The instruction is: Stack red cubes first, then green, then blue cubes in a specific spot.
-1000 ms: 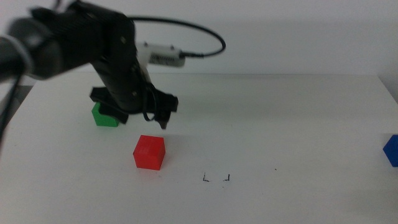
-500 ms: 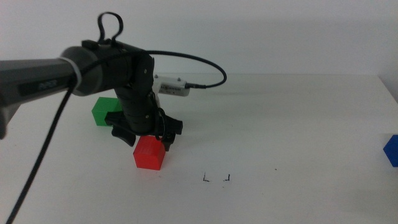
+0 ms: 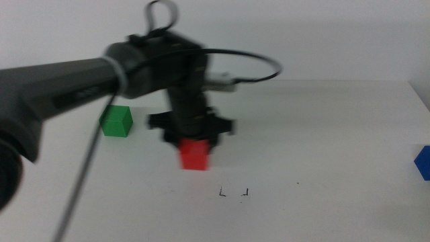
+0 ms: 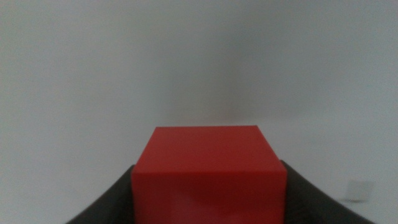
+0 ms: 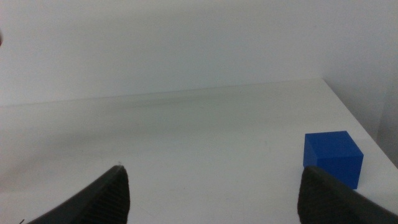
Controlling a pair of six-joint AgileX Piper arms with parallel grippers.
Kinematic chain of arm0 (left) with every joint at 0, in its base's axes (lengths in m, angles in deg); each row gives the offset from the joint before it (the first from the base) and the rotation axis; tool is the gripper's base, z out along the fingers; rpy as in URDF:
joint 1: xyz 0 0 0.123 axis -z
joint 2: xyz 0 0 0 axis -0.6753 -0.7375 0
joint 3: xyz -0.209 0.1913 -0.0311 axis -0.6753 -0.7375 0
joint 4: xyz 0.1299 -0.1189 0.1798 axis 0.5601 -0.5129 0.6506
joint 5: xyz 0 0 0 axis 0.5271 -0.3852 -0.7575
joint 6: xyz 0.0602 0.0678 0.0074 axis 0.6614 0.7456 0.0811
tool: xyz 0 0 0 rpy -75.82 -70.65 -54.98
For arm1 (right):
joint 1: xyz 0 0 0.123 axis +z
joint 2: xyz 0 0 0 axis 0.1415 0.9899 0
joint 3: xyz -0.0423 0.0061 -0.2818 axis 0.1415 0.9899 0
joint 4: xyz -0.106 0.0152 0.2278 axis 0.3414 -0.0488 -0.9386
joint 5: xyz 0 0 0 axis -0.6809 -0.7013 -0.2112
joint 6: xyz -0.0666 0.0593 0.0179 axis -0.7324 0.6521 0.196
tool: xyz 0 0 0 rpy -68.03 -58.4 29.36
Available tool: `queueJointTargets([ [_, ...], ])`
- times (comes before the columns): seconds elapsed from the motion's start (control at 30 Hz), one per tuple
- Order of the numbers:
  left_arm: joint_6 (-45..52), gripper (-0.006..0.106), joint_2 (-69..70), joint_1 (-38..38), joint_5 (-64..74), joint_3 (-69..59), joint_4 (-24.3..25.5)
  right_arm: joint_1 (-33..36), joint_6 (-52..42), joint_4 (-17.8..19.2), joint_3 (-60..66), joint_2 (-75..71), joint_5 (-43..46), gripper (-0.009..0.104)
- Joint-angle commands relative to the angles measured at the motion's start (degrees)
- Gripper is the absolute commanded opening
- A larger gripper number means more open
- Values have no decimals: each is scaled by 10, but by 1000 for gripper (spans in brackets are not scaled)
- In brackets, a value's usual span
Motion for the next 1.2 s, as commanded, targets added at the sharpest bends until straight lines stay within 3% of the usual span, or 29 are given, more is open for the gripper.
queueJointTargets([
  [0.0,-84,15,-2,43,27,41,9,-4,-4,3,2,-2,5,93],
  [0.33,-118,17,-68,86,21,79,-45,-4,-4,3,2,-2,5,93],
  [0.63,-120,21,-93,86,0,79,-40,-4,-4,3,2,-2,5,93],
  [0.73,-120,32,-94,86,1,79,-38,-4,-4,3,2,-2,5,93],
  [0.83,-114,57,-94,86,2,79,-29,-4,-4,3,2,-2,5,93],
  [0.87,-112,72,-94,86,6,79,-28,-4,-4,3,2,-2,5,93],
  [0.97,-110,93,-77,86,16,79,-17,-4,-4,3,2,-2,5,93],
  [1.03,-110,94,-50,86,21,79,3,-4,-4,3,2,-2,5,93],
  [1.17,-111,94,30,65,67,79,95,-4,-4,3,2,-2,5,93],
])
